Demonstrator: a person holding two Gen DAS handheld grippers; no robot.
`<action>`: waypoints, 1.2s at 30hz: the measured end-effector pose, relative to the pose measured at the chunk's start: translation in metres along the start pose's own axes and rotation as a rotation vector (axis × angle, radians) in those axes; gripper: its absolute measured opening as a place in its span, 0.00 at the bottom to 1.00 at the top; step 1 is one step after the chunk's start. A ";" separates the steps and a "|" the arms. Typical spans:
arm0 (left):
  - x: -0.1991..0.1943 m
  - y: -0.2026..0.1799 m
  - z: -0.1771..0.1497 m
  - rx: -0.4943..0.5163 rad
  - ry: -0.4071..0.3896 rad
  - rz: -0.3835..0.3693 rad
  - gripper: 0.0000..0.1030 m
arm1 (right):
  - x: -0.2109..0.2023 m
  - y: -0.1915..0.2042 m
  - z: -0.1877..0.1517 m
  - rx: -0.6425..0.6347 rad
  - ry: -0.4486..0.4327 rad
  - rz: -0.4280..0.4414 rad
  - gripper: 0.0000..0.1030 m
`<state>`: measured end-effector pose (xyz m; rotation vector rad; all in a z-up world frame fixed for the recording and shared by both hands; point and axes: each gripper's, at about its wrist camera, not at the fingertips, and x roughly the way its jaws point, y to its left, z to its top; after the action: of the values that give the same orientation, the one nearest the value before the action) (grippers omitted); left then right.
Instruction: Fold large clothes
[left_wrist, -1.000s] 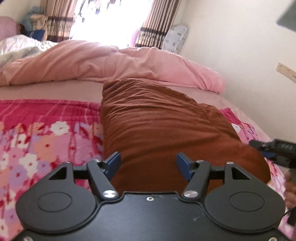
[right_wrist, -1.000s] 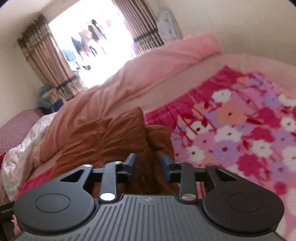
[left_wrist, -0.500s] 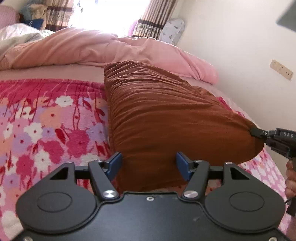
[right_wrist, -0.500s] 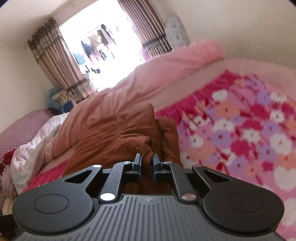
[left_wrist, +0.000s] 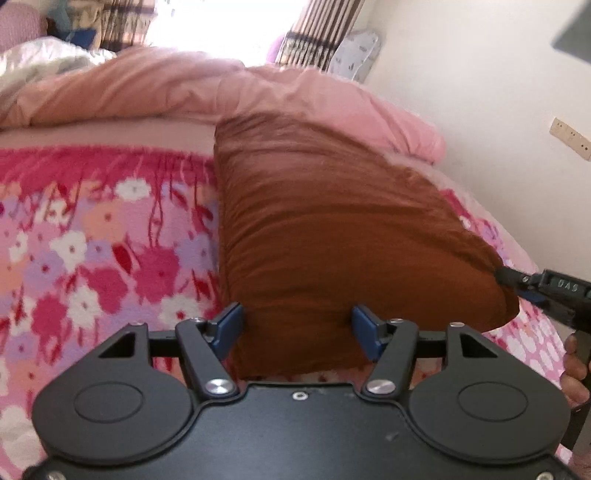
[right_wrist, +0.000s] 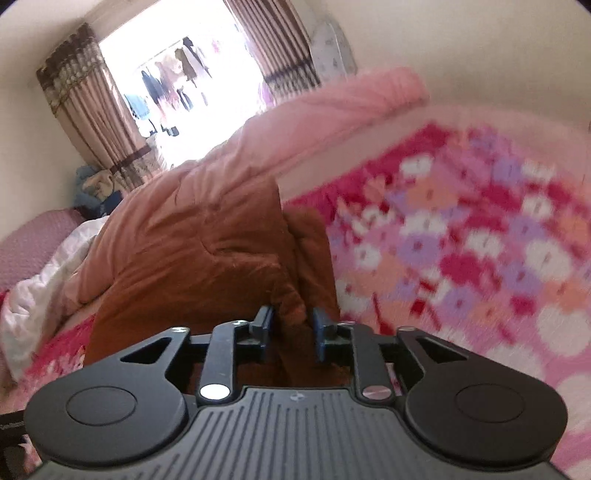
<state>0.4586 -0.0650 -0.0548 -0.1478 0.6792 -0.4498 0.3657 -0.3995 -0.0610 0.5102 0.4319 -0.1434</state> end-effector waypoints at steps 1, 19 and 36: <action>-0.006 -0.004 0.004 0.016 -0.019 0.003 0.61 | -0.008 0.005 0.004 -0.018 -0.031 -0.009 0.35; 0.056 -0.027 0.023 0.093 -0.070 0.013 0.66 | 0.056 0.054 -0.003 -0.174 0.056 0.030 0.28; 0.090 -0.009 0.101 -0.023 -0.023 -0.040 0.68 | 0.078 0.098 0.062 -0.304 0.025 0.019 0.50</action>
<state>0.5815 -0.1145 -0.0254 -0.1881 0.6601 -0.4783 0.4815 -0.3481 -0.0032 0.2179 0.4640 -0.0511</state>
